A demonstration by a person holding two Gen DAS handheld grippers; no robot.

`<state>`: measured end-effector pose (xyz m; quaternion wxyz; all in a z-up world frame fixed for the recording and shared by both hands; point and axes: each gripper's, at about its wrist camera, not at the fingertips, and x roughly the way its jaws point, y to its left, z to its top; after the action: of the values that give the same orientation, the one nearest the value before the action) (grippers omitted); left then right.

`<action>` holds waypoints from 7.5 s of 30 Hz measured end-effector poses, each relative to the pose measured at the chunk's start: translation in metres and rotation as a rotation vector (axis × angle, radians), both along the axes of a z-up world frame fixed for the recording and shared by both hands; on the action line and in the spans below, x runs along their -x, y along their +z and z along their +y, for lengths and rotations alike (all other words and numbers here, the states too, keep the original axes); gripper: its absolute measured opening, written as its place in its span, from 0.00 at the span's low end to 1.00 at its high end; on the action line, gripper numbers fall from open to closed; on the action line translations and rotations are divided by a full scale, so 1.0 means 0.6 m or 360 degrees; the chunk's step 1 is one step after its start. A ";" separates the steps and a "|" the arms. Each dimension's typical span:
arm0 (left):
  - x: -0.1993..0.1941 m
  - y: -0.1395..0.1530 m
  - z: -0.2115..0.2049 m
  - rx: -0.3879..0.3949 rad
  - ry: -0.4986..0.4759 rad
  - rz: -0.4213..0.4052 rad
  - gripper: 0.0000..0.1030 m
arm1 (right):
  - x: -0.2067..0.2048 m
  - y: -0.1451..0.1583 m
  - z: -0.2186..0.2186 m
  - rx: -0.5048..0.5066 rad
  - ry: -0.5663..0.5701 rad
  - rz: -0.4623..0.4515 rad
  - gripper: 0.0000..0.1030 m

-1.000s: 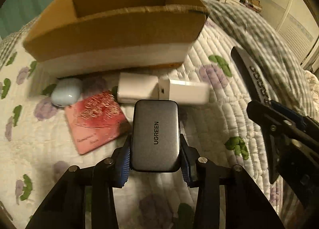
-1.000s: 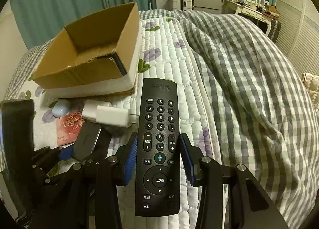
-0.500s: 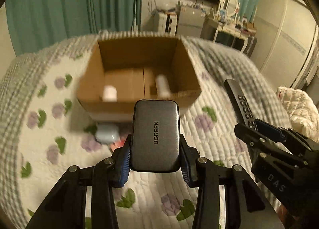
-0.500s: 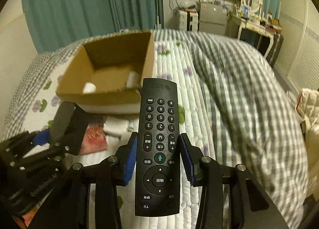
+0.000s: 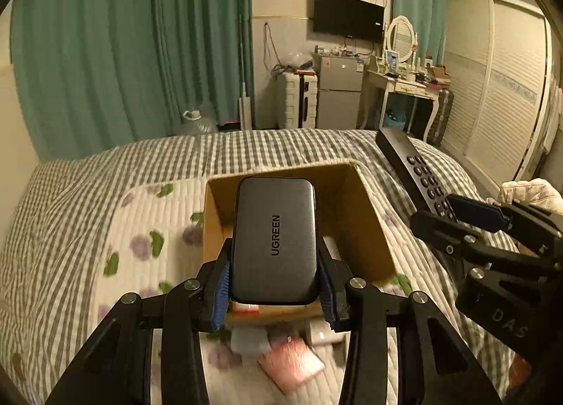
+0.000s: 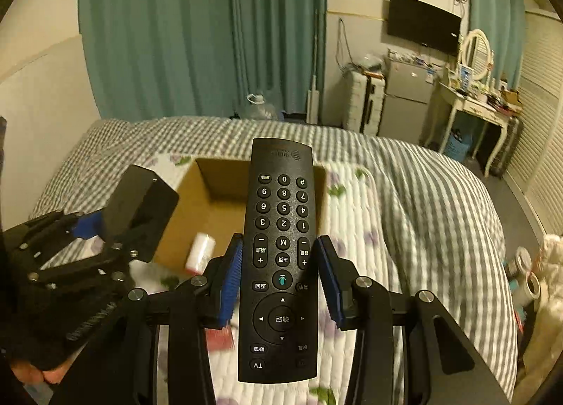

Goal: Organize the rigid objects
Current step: 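Lower the power bank into the box with the left gripper while the right carries the remote over, then release the remote into the box with the right gripper and withdraw, then grasp the white square charger with the right gripper while the left grasps the pink card case, then lower the card case into the box with the left gripper while the right drops the charger in, then grasp the white earbud case with the left gripper while the right grasps a white charger block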

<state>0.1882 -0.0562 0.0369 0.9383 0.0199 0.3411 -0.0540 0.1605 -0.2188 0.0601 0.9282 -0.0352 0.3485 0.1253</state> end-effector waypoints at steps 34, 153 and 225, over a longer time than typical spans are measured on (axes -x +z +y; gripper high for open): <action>-0.119 -0.143 0.029 -0.0002 0.0040 0.0248 0.43 | -0.188 -0.141 0.042 -0.0011 -0.0029 0.0164 0.39; -0.110 -0.050 0.013 -0.0046 -0.0024 0.0136 0.90 | -0.097 0.006 0.029 0.0025 0.0086 0.0037 0.57; 0.021 -0.283 0.101 -0.0064 0.0044 0.0436 0.96 | -0.049 -0.359 0.063 0.0044 0.0008 0.0534 0.70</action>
<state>0.1755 0.0044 -0.1327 0.8830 0.0265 0.4671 -0.0364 0.1901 -0.1811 -0.1554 0.8561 -0.0274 0.5002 0.1270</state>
